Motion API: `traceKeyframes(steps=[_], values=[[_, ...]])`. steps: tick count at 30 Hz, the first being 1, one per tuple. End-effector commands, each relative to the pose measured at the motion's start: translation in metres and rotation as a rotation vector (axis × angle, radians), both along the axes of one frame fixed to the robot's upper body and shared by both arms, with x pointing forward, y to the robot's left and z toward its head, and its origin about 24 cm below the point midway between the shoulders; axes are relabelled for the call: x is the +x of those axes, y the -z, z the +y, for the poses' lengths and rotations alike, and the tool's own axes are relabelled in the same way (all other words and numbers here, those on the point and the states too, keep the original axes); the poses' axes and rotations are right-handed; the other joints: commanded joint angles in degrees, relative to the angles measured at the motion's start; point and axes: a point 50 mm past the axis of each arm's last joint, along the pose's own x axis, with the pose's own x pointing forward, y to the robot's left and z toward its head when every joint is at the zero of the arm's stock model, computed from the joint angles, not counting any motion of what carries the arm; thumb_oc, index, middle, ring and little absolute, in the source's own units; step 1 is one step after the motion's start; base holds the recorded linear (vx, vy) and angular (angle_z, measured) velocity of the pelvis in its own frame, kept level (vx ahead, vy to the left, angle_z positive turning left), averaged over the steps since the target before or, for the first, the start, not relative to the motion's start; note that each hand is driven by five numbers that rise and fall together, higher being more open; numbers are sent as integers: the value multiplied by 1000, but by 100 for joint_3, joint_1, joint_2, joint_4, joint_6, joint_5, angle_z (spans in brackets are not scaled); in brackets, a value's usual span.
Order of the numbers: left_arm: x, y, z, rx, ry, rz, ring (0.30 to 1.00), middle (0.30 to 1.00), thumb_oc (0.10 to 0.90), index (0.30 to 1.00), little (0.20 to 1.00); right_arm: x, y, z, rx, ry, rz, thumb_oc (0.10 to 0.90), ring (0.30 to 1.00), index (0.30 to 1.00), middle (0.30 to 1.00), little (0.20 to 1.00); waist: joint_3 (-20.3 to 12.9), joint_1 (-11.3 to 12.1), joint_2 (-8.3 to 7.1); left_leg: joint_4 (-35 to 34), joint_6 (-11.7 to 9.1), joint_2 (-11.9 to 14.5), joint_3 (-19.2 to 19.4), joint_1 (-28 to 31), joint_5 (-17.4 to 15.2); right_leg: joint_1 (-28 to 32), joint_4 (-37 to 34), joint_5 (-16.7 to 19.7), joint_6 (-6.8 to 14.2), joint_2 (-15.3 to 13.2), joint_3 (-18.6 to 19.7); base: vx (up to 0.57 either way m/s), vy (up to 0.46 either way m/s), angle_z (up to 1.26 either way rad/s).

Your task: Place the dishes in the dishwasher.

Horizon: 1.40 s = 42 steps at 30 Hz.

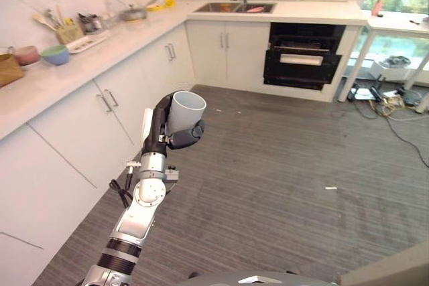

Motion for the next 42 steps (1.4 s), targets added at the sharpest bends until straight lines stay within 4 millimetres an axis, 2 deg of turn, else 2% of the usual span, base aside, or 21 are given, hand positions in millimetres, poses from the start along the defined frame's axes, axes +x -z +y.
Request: traceKeyframes(steps=[1,8,19,33,34,35,36,38,39,41,42], values=[[7,-69,12,15,-3,-340,300,300,400,300,300,24,1,16,16,-79,-78,800,900,900,900,900,24,-10,-522,52,148,-829,750,596,-120,-767,-254,691,221,109,290,-3,-18,50],[4,-66,16,4,-26,-327,300,300,400,300,300,16,1,14,-9,-92,-54,800,900,900,900,900,48,4,-541,52,123,-791,717,627,-135,-702,-279,659,199,126,205,1,-14,6],[3,-66,21,12,-48,-327,300,300,400,300,300,23,0,15,-22,-118,-69,800,900,900,900,900,117,71,-532,52,122,-735,844,652,-175,-732,-279,649,175,185,228,22,-14,-6],[8,-69,20,5,-46,-334,300,300,400,300,300,30,-3,5,-66,-73,-99,800,900,900,900,900,304,-49,-356,169,25,-628,909,640,-230,-815,-52,428,74,286,89,45,-38,0],[9,-71,19,3,-43,-339,300,300,400,300,300,32,-4,4,-67,-61,-107,800,900,900,900,900,357,-55,-385,484,-10,-608,913,498,-315,-844,-13,408,55,287,99,-17,-115,-4],[9,-74,19,-7,-36,-354,300,300,400,300,300,36,-5,1,-75,-44,-130,800,900,900,900,900,514,-62,-465,1526,-173,-612,956,-8,-286,-864,37,398,-6,257,94,42,-148,0],[10,-76,18,-14,-29,-361,300,300,400,300,300,38,-6,0,-76,-48,-140,800,900,900,900,900,594,-33,-538,2113,-268,-599,1023,-232,-175,-756,16,356,-31,208,84,26,-109,17],[10,-76,18,-14,-28,-362,300,300,400,300,300,38,-6,0,-75,-47,-141,800,900,900,900,900,601,-39,-529,2232,-274,-583,1009,-298,-224,-760,14,356,-32,221,74,112,-42,33],[12,-81,13,-23,-5,-381,300,300,400,300,300,41,-8,-5,-93,-56,-148,800,900,900,900,900,841,144,-574,2388,-278,-502,1316,-1258,64,-430,-120,235,-68,145,-43,343,-10,35],[11,-80,15,-9,-15,-374,300,300,400,300,300,41,-8,-4,-93,-57,-145,800,900,900,900,900,781,322,-566,1814,-162,-521,1367,-1505,43,-158,-240,69,-19,135,10,480,71,39],[10,-78,16,-1,-18,-370,300,300,400,300,300,38,-7,-2,-90,-71,-137,800,900,900,900,900,776,398,-543,1574,-147,-522,1352,-1579,214,-64,-241,-25,-14,155,72,433,130,18]])
